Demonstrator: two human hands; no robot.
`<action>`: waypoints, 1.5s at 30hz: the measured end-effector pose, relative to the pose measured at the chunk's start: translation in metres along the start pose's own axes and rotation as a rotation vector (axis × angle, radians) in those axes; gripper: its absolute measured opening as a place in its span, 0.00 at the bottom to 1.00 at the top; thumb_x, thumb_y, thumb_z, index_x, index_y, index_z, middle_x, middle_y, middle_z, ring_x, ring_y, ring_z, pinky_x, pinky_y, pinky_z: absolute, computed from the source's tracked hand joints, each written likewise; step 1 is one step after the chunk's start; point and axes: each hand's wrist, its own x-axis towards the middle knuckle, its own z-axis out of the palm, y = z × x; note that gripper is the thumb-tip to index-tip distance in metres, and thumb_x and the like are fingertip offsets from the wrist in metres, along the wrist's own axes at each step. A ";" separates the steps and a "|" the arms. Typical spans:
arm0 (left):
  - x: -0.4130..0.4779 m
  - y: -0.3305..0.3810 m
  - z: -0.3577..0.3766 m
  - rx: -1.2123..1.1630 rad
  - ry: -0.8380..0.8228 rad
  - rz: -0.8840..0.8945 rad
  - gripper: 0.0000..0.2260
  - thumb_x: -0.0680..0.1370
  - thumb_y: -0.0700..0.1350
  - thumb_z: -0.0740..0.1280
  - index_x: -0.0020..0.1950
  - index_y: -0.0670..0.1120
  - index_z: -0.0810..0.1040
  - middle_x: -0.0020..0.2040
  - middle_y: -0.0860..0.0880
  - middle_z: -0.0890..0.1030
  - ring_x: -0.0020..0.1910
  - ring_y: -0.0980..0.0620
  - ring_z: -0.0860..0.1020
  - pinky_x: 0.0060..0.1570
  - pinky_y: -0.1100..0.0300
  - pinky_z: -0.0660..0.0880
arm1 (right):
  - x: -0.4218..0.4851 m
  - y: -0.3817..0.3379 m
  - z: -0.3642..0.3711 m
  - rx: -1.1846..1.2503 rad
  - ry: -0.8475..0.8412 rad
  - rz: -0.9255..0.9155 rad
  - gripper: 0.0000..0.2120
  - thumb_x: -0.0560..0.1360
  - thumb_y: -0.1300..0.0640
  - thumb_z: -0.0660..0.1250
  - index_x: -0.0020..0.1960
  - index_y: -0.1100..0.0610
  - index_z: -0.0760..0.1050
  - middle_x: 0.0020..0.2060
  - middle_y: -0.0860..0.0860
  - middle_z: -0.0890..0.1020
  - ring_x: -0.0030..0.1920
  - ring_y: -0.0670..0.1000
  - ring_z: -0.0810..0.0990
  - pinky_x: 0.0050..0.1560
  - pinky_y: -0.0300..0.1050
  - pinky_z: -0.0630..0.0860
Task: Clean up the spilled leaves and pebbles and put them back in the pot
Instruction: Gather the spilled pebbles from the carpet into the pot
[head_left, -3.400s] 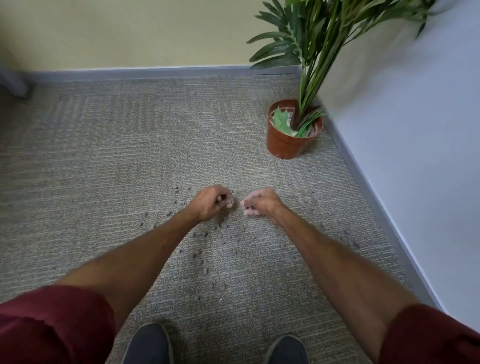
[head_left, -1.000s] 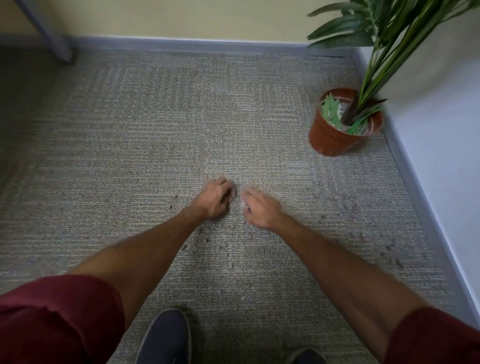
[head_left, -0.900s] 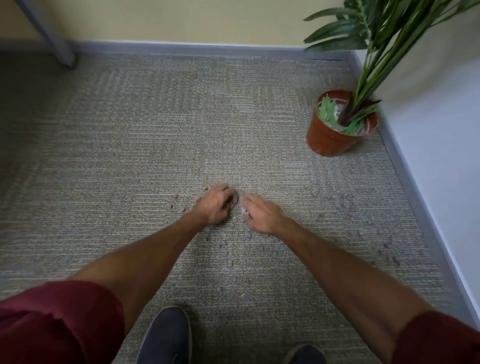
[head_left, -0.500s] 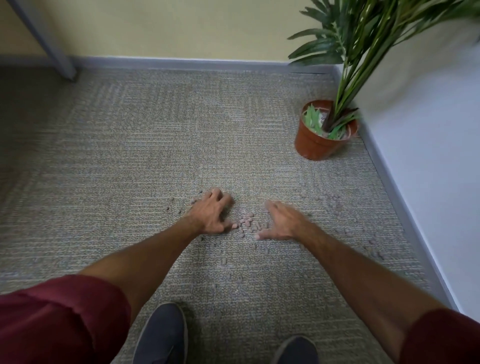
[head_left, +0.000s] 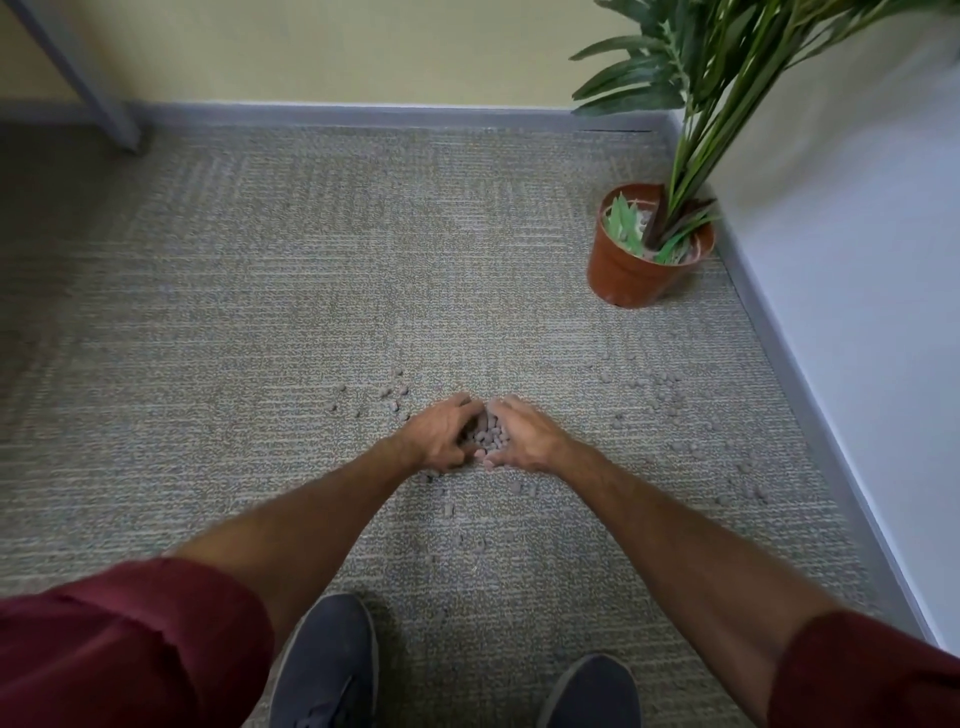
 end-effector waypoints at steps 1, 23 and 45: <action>-0.001 0.000 0.001 -0.006 0.003 -0.001 0.19 0.81 0.45 0.71 0.70 0.45 0.73 0.59 0.47 0.74 0.54 0.49 0.77 0.55 0.55 0.77 | 0.000 -0.001 0.000 0.002 -0.005 0.004 0.43 0.74 0.48 0.80 0.82 0.52 0.62 0.79 0.55 0.66 0.77 0.59 0.70 0.76 0.61 0.71; -0.009 0.002 -0.010 -0.012 0.080 -0.031 0.05 0.83 0.44 0.68 0.58 0.46 0.81 0.58 0.49 0.81 0.54 0.50 0.82 0.58 0.55 0.81 | -0.016 0.004 -0.010 0.035 0.100 -0.007 0.05 0.81 0.65 0.69 0.47 0.59 0.81 0.48 0.56 0.85 0.51 0.57 0.86 0.54 0.54 0.85; 0.086 0.052 -0.077 -0.449 0.137 -0.128 0.08 0.80 0.45 0.76 0.53 0.41 0.86 0.50 0.45 0.88 0.45 0.43 0.88 0.46 0.51 0.85 | 0.018 0.078 -0.142 0.726 0.337 0.209 0.07 0.75 0.67 0.79 0.52 0.68 0.86 0.47 0.60 0.89 0.47 0.56 0.90 0.46 0.43 0.87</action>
